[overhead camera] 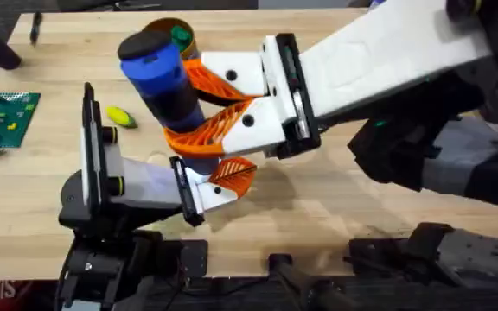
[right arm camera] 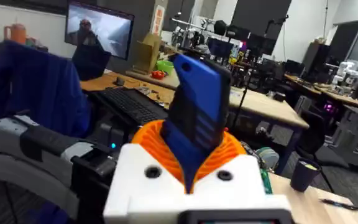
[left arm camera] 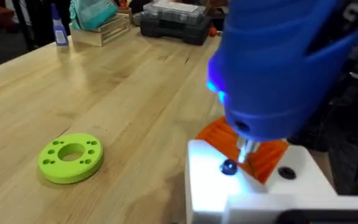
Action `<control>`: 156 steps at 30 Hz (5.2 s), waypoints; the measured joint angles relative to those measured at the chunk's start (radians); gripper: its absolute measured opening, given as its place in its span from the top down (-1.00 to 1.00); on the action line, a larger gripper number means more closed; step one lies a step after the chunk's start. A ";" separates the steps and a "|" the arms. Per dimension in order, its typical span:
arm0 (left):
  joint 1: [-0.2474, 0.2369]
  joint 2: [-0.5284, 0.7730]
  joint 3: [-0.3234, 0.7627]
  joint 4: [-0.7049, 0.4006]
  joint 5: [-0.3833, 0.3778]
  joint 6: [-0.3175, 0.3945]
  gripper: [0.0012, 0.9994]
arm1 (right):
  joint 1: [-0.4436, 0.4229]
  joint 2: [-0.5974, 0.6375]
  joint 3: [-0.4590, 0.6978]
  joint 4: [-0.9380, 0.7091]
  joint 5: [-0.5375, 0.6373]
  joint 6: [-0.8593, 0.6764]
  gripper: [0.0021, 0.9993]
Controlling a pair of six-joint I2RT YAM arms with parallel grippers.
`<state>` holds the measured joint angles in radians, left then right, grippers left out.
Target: Pick up the gripper from the table and insert it into the empty holder that is missing its gripper. Then pick up a screw, insert it into the mounting hole, and use the screwdriver to tighten it. Finally, clean up the table by picking up the vegetable and placing it into the bucket.
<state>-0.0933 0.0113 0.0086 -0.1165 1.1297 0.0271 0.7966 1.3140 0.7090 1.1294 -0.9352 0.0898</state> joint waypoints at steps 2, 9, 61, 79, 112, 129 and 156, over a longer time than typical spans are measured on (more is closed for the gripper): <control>0.000 0.000 0.000 0.000 0.000 0.000 0.99 | 0.000 0.000 0.000 0.000 0.000 -0.001 0.95; 0.000 0.000 0.000 0.000 0.000 0.000 0.99 | 0.000 0.004 0.000 0.000 0.000 -0.010 0.95; 0.000 0.000 0.000 0.000 -0.001 -0.001 0.99 | -0.010 0.015 0.000 -0.046 0.015 -0.046 0.95; 0.000 0.001 0.000 -0.001 0.000 -0.006 0.99 | -0.014 -0.013 0.005 -0.151 0.041 -0.069 0.95; 0.000 0.000 0.000 0.004 -0.023 -0.001 0.99 | -0.448 0.019 0.259 -1.051 0.038 -0.585 0.96; 0.000 0.000 0.000 0.006 -0.035 -0.001 0.99 | -0.481 0.379 0.259 -1.113 0.866 -1.479 0.96; 0.000 0.000 0.000 0.008 -0.050 0.005 -0.74 | -0.482 0.352 0.292 -1.374 0.969 -1.153 -0.99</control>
<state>-0.0933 0.0109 0.0086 -0.1085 1.0801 0.0322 0.3149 1.6657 1.0012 -0.2446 0.0338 -1.0628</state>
